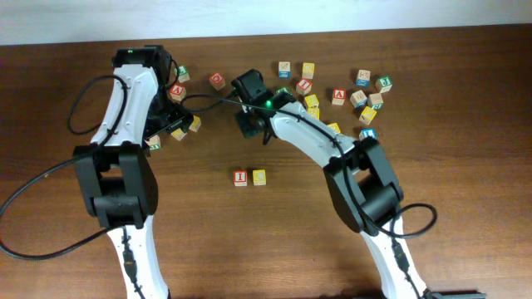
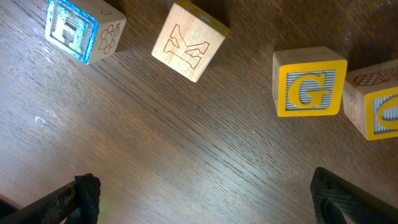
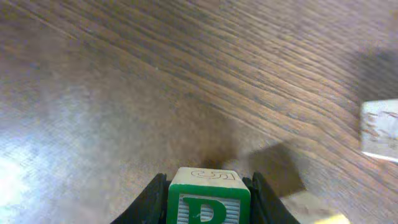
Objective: Spell out ICRA
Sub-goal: 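Carry the green R block with the right gripper right of the C block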
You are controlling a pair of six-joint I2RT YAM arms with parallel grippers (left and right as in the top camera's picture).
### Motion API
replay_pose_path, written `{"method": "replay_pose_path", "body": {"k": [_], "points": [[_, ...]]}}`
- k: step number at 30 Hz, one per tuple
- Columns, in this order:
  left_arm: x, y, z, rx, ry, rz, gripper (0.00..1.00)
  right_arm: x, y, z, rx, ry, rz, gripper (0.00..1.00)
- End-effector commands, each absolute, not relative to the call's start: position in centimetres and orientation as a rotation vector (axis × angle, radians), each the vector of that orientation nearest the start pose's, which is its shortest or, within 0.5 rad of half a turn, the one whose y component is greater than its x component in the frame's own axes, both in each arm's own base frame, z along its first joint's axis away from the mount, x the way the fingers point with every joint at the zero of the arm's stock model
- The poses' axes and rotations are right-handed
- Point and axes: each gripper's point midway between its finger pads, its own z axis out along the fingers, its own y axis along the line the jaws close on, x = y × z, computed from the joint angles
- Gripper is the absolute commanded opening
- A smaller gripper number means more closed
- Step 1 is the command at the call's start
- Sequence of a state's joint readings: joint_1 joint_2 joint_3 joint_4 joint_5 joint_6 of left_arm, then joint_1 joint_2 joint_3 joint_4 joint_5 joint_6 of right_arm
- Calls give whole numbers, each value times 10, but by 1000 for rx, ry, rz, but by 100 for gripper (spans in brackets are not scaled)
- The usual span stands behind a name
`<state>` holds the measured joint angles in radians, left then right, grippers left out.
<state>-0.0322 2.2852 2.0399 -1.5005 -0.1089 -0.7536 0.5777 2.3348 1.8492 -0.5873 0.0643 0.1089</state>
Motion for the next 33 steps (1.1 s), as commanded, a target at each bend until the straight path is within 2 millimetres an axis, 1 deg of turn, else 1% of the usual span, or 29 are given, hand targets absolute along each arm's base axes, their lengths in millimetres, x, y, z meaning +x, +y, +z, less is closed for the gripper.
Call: {"method": "replay_pose_path", "body": {"k": [1, 3, 5, 6, 8, 10, 11, 12, 13, 14, 16, 18, 20, 22, 24, 26, 28, 31, 33], "points": [[404, 7, 80, -1143, 3017, 262, 99, 474, 295, 96, -566, 2507, 161, 23], [404, 7, 80, -1143, 3017, 262, 99, 465, 286, 108, -543, 2535, 138, 21], [404, 7, 80, -1143, 3017, 262, 99, 445, 269, 112, -506, 2621, 85, 20], [404, 7, 80, -1143, 3017, 262, 99, 434, 261, 109, -489, 2674, 66, 18], [404, 7, 80, -1143, 3017, 262, 99, 404, 242, 96, -446, 2826, -4, 15], [404, 7, 80, -1143, 3017, 262, 99, 384, 229, 91, -405, 2926, -60, 14], [404, 7, 80, -1143, 3017, 262, 99, 377, 224, 90, -412, 2953, -81, 14], [404, 7, 80, -1143, 3017, 262, 99, 366, 217, 87, -406, 3001, -115, 14], [404, 7, 80, -1143, 3017, 262, 99, 360, 214, 84, -378, 3033, -128, 14], [404, 7, 80, -1143, 3017, 262, 99, 349, 215, 77, -387, 3078, -102, 13], [404, 7, 80, -1143, 3017, 262, 99, 339, 216, 65, -374, 3123, -69, 13], [404, 7, 80, -1143, 3017, 262, 99, 332, 214, 52, -302, 3155, -62, 13], [404, 7, 80, -1143, 3017, 262, 99, 326, 224, 47, -287, 3183, 32, 12], [404, 7, 80, -1143, 3017, 262, 99, 327, 237, 47, -268, 3180, 141, 9], [404, 7, 80, -1143, 3017, 262, 99, 330, 238, 47, -218, 3173, 146, 9], [404, 7, 80, -1143, 3017, 262, 99, 333, 239, 46, -204, 3162, 144, 9], [404, 7, 80, -1143, 3017, 262, 99, 333, 239, 40, -177, 3160, 148, 10], [404, 7, 80, -1143, 3017, 262, 99, 330, 238, 25, -105, 3167, 160, 10], [404, 7, 80, -1143, 3017, 262, 99, 330, 239, 21, -104, 3160, 166, 10]]}}
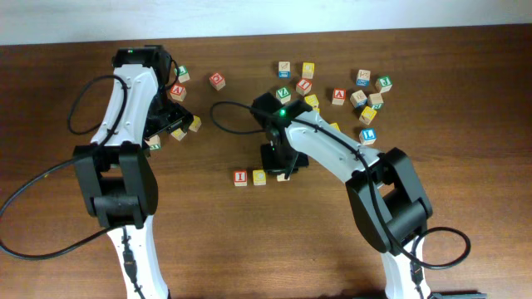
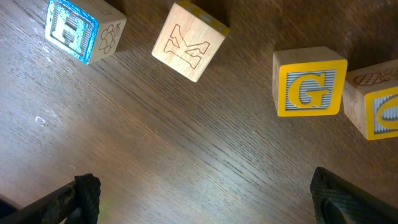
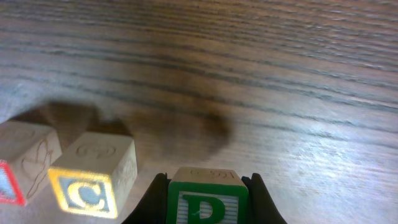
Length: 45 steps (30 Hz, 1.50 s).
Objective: Spell out ICRA
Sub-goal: 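Carry the green R block with the right gripper right of the C block, then open the right gripper and retract it toward the upper right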
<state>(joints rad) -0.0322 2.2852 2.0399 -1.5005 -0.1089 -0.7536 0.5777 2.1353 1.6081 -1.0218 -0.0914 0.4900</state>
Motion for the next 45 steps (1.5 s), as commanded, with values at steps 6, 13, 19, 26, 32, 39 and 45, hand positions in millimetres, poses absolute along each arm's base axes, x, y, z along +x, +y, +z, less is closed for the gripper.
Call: {"method": "replay_pose_path", "body": {"k": [6, 13, 19, 26, 32, 39, 45], "points": [[404, 7, 80, -1143, 3017, 262, 99, 336, 246, 21, -82, 3130, 194, 15], [404, 7, 80, -1143, 3017, 262, 99, 333, 256, 21, -97, 3116, 195, 21], [404, 7, 80, -1143, 3017, 262, 99, 332, 256, 21, -97, 3116, 194, 36], [404, 7, 80, -1143, 3017, 262, 99, 335, 253, 21, -92, 3109, 174, 27], [404, 7, 80, -1143, 3017, 262, 99, 327, 247, 20, -91, 3140, 144, 24], [404, 7, 80, -1143, 3017, 262, 99, 334, 250, 20, -82, 3114, 155, 22], [404, 7, 80, -1143, 3017, 262, 99, 345, 257, 22, 33, 3070, 204, 22]]}}
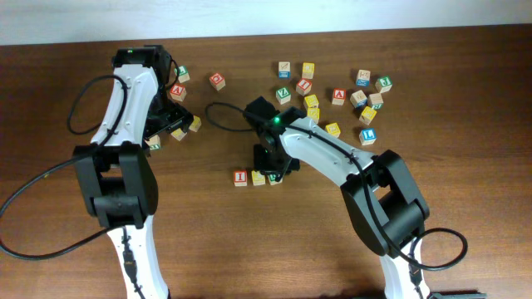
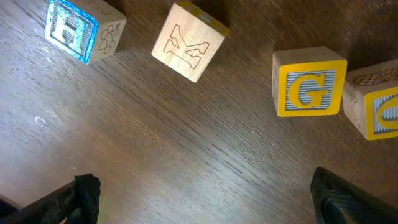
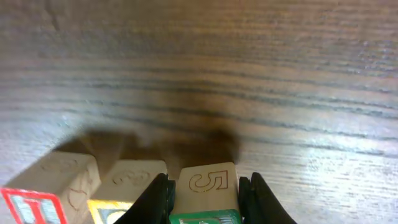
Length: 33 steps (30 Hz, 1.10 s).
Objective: Spell out ICRA
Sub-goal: 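Open the right gripper and retract it toward the upper right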
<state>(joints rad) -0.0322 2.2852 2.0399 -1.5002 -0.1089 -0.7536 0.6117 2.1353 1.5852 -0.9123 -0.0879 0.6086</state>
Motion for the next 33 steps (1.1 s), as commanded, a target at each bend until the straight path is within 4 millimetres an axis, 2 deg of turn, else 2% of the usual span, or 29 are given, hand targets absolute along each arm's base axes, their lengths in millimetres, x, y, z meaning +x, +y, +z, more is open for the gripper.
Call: {"method": "replay_pose_path", "body": {"k": [1, 6, 9, 15, 18, 22, 27, 30, 33], "points": [[404, 7, 80, -1143, 3017, 262, 99, 345, 257, 22, 52, 3070, 202, 22], [404, 7, 80, -1143, 3017, 262, 99, 346, 245, 21, 112, 3092, 179, 19], [404, 7, 80, -1143, 3017, 262, 99, 343, 249, 21, 113, 3107, 220, 19], [404, 7, 80, -1143, 3017, 262, 99, 343, 250, 23, 110, 3107, 222, 33], [404, 7, 80, -1143, 3017, 262, 99, 347, 252, 29, 109, 3099, 230, 34], [404, 7, 80, -1143, 3017, 262, 99, 357, 251, 47, 111, 3067, 196, 38], [404, 7, 80, -1143, 3017, 262, 99, 389, 239, 95, 94, 2993, 237, 38], [404, 7, 80, -1143, 3017, 262, 99, 412, 212, 129, 164, 2936, 259, 44], [404, 7, 80, -1143, 3017, 262, 99, 430, 163, 161, 260, 2889, 251, 46]]}}
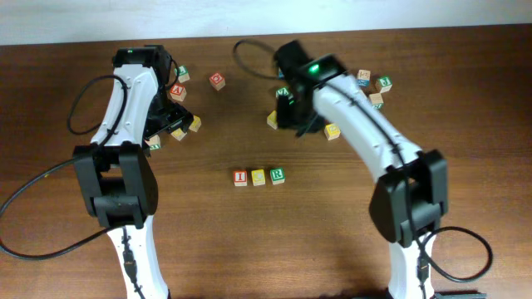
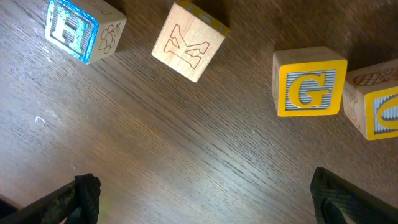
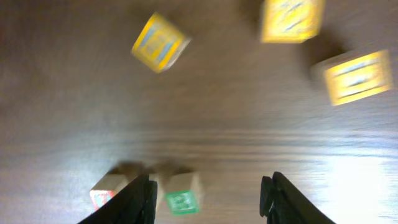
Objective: Spell out ICRA
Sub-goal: 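Open the right gripper and retract it toward the upper right, then move the right gripper to the red A block and grasp it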
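Observation:
Three blocks stand in a row mid-table: a red I block (image 1: 240,177), a yellow C block (image 1: 258,176) and a green R block (image 1: 277,175). The right wrist view shows the green R block (image 3: 181,198) and the red I block (image 3: 102,193) far below; the left finger hides the C. My right gripper (image 1: 288,116) (image 3: 208,199) hangs open and empty, high above the table behind the row. My left gripper (image 1: 170,123) (image 2: 205,199) is open over bare wood at the far left. A red A block (image 1: 177,91) lies by the left arm.
Loose blocks lie scattered along the back: a red one (image 1: 217,80), yellow ones (image 1: 272,121) (image 1: 332,130), others at the back right (image 1: 363,76). Under the left wrist lie a blue H block (image 2: 78,28), a K block (image 2: 189,43) and a yellow G block (image 2: 310,81).
My right gripper was shut on the green R block, low beside the yellow C. Now it is open, high up and farther back, and the R block stands alone in the row.
My right gripper held the green R block behind the I and C pair. It then hung just right of the C, then sat low against it. Now the R stands in the row and the gripper is away and open. The left arm stayed still.

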You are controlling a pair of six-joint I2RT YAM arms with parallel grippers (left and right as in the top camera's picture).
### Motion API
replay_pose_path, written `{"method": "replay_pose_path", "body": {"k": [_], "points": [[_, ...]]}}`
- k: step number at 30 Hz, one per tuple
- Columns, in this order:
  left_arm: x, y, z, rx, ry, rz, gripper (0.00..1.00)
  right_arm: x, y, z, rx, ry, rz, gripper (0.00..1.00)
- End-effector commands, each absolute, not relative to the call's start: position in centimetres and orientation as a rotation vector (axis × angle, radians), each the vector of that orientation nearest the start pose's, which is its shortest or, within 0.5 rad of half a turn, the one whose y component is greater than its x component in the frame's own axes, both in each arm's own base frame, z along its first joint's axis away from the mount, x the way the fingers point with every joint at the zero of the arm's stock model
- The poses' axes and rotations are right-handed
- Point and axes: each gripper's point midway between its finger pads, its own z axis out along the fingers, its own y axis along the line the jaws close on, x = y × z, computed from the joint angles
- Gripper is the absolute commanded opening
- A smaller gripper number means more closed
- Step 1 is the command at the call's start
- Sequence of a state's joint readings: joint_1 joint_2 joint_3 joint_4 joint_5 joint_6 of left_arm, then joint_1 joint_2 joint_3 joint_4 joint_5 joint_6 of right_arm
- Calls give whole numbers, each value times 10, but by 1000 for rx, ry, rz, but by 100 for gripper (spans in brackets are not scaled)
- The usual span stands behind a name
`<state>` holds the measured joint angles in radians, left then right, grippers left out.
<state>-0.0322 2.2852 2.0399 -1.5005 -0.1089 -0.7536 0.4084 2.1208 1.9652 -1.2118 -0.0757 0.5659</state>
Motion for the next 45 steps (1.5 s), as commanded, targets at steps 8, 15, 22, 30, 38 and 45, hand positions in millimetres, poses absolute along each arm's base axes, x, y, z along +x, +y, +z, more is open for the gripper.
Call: {"method": "replay_pose_path", "body": {"k": [8, 15, 22, 30, 38, 45], "points": [[404, 7, 80, -1143, 3017, 262, 99, 435, 20, 181, 719, 2831, 179, 63], [404, 7, 80, -1143, 3017, 262, 99, 435, -39, 181, 898, 2770, 134, 100], [404, 7, 80, -1143, 3017, 262, 99, 443, -47, 183, 892, 2723, 84, 98], [404, 7, 80, -1143, 3017, 262, 99, 449, -50, 185, 886, 2698, 74, 98], [404, 7, 80, -1143, 3017, 262, 99, 466, -51, 185, 869, 2644, 90, 98], [404, 7, 80, -1143, 3017, 262, 99, 469, -31, 141, 737, 2799, 108, 79]]}}
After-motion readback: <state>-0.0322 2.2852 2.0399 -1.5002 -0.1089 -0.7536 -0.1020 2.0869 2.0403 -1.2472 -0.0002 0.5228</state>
